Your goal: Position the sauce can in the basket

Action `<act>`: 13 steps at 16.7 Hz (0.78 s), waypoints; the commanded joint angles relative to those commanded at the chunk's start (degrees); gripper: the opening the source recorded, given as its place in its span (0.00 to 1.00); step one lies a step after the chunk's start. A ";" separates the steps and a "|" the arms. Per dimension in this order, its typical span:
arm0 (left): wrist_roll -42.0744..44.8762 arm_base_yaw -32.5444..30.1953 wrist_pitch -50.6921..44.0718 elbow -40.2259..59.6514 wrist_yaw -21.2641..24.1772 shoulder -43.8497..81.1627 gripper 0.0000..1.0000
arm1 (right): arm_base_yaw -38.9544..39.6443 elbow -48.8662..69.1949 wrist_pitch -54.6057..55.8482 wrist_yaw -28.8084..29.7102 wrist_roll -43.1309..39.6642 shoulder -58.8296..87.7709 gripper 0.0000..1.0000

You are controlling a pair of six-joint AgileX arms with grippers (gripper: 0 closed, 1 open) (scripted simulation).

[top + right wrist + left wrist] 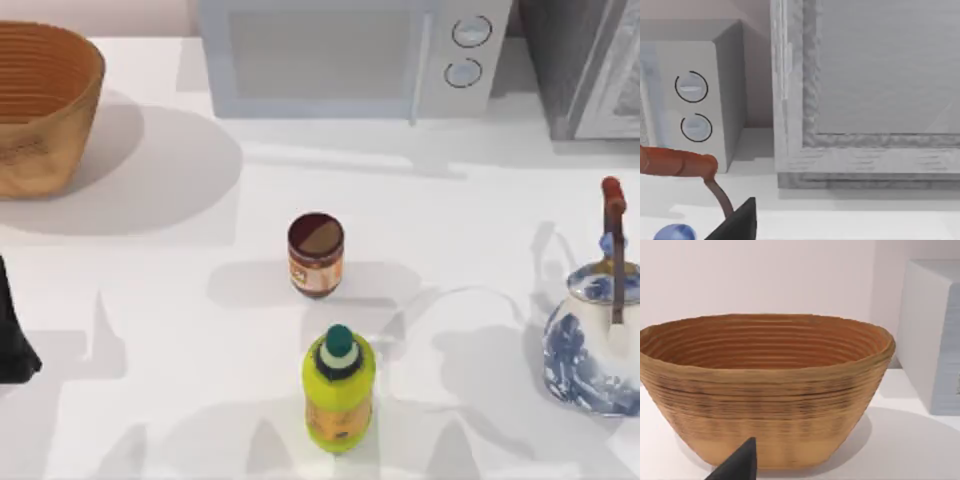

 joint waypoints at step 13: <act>0.48 4.90 21.54 9.34 15.36 33.61 1.00 | 0.00 0.00 0.00 0.00 0.00 0.00 1.00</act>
